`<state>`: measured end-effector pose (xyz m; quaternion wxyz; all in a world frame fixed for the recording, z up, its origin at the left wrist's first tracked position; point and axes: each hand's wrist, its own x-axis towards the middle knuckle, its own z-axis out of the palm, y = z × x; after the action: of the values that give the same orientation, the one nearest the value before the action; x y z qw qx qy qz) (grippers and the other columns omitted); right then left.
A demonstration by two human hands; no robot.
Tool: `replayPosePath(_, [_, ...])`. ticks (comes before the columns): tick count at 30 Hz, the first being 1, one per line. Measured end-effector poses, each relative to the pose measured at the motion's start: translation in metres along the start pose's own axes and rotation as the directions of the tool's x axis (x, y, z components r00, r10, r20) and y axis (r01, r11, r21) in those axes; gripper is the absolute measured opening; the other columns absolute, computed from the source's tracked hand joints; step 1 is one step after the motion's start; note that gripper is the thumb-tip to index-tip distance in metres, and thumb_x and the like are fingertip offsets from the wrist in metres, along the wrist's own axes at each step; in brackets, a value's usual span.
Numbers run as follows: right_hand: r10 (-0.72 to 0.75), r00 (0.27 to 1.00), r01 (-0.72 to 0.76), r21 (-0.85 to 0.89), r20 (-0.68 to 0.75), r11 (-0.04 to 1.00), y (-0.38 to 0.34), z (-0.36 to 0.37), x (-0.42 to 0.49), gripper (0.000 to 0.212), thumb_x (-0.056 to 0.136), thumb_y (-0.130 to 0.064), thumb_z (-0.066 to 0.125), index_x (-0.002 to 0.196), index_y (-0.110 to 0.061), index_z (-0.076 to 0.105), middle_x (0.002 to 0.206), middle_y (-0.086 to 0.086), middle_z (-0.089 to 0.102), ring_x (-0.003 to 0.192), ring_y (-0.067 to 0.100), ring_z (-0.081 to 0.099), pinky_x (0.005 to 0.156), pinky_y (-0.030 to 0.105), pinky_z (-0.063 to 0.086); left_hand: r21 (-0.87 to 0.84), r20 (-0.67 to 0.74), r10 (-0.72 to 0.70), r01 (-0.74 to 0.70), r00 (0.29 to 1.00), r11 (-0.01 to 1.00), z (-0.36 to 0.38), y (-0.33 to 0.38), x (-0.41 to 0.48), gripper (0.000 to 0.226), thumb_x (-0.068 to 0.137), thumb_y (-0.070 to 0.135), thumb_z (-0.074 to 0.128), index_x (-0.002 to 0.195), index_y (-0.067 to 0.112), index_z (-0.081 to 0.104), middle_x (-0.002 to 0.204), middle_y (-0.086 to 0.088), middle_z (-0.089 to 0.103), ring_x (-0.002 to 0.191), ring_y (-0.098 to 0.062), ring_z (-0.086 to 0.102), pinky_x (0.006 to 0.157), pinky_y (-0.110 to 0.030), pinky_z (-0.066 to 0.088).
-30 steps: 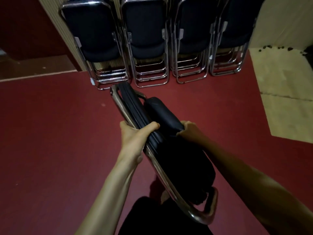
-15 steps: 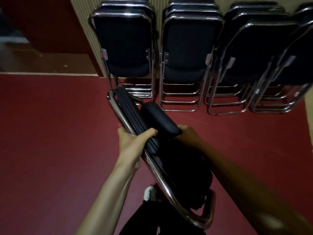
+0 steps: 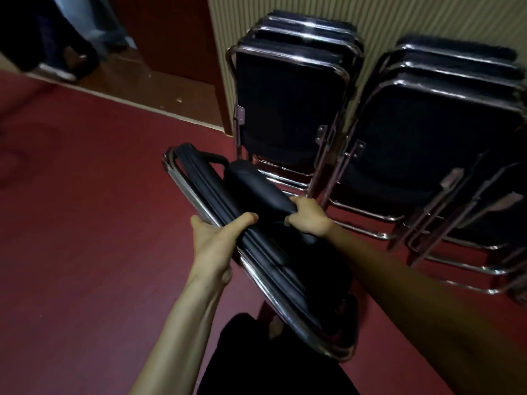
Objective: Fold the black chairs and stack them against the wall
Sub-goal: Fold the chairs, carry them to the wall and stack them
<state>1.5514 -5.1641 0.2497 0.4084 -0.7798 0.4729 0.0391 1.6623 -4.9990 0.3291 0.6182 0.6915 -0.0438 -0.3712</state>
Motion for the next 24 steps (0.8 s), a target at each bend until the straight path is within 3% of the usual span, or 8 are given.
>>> replayPosePath(6, [-0.044, 0.997, 0.047, -0.054, 0.064, 0.997, -0.034, -0.028, 0.111, 0.038, 0.073, -0.007, 0.067, 0.110, -0.016, 0.065, 0.098, 0.005, 0.068, 0.088, 0.020, 0.064, 0.068, 0.022, 0.045, -0.073, -0.128, -0.029, 0.020, 0.991, 0.997, 0.039, 0.032, 0.087, 0.060, 0.068, 0.006, 0.083, 0.115, 0.004, 0.047, 0.096, -0.011, 0.067, 0.078, -0.017, 0.070, 0.061, -0.025, 0.056])
replayPosePath(8, [-0.044, 0.993, 0.051, -0.065, 0.105, 0.997, -0.045, -0.037, 0.148, 0.039, 0.073, -0.005, 0.067, 0.111, -0.014, 0.065, 0.096, 0.006, 0.068, 0.083, 0.018, 0.062, 0.064, 0.020, 0.041, -0.093, -0.142, -0.037, 0.024, 0.989, 0.995, 0.048, 0.040, 0.122, 0.064, 0.065, 0.008, 0.085, 0.117, -0.002, 0.049, 0.100, -0.017, 0.068, 0.080, -0.021, 0.071, 0.061, -0.026, 0.057])
replayPosePath(13, [-0.056, 0.980, 0.085, -0.147, 0.188, 0.985, -0.063, -0.052, 0.229, 0.038, 0.075, -0.006, 0.066, 0.112, -0.009, 0.064, 0.103, 0.010, 0.069, 0.091, 0.023, 0.063, 0.064, 0.021, 0.041, -0.131, -0.184, -0.076, 0.052, 0.980, 0.990, 0.070, 0.056, 0.191, 0.071, 0.060, 0.009, 0.086, 0.119, -0.007, 0.051, 0.104, -0.024, 0.068, 0.080, -0.024, 0.072, 0.060, -0.026, 0.056])
replayPosePath(17, [-0.073, 0.974, 0.111, -0.172, 0.215, 0.979, -0.069, -0.065, 0.278, 0.036, 0.076, -0.006, 0.064, 0.111, -0.010, 0.065, 0.104, 0.011, 0.069, 0.095, 0.027, 0.064, 0.079, 0.031, 0.051, -0.156, -0.223, -0.134, 0.100, 0.966, 0.983, 0.091, 0.068, 0.222, 0.065, 0.065, 0.003, 0.083, 0.119, -0.009, 0.049, 0.105, -0.026, 0.067, 0.077, -0.025, 0.072, 0.059, -0.026, 0.056])
replayPosePath(21, [-0.081, 0.961, 0.137, -0.203, 0.263, 0.969, -0.065, -0.082, 0.323, 0.031, 0.074, -0.012, 0.066, 0.105, -0.017, 0.064, 0.102, 0.006, 0.068, 0.095, 0.027, 0.064, 0.078, 0.029, 0.050, -0.164, -0.265, -0.164, 0.124, 0.950, 0.979, 0.119, 0.072, 0.249, 0.069, 0.063, 0.007, 0.085, 0.120, -0.005, 0.048, 0.104, -0.024, 0.068, 0.087, -0.031, 0.071, 0.068, -0.036, 0.060])
replayPosePath(24, [-0.104, 0.950, 0.173, -0.221, 0.294, 0.960, -0.060, -0.093, 0.351, 0.029, 0.074, -0.012, 0.064, 0.102, -0.017, 0.064, 0.101, 0.006, 0.069, 0.095, 0.027, 0.064, 0.081, 0.031, 0.051, -0.189, -0.296, -0.195, 0.143, 0.935, 0.972, 0.142, 0.071, 0.262, 0.076, 0.058, 0.012, 0.086, 0.121, -0.007, 0.048, 0.105, -0.026, 0.067, 0.086, -0.033, 0.071, 0.066, -0.036, 0.060])
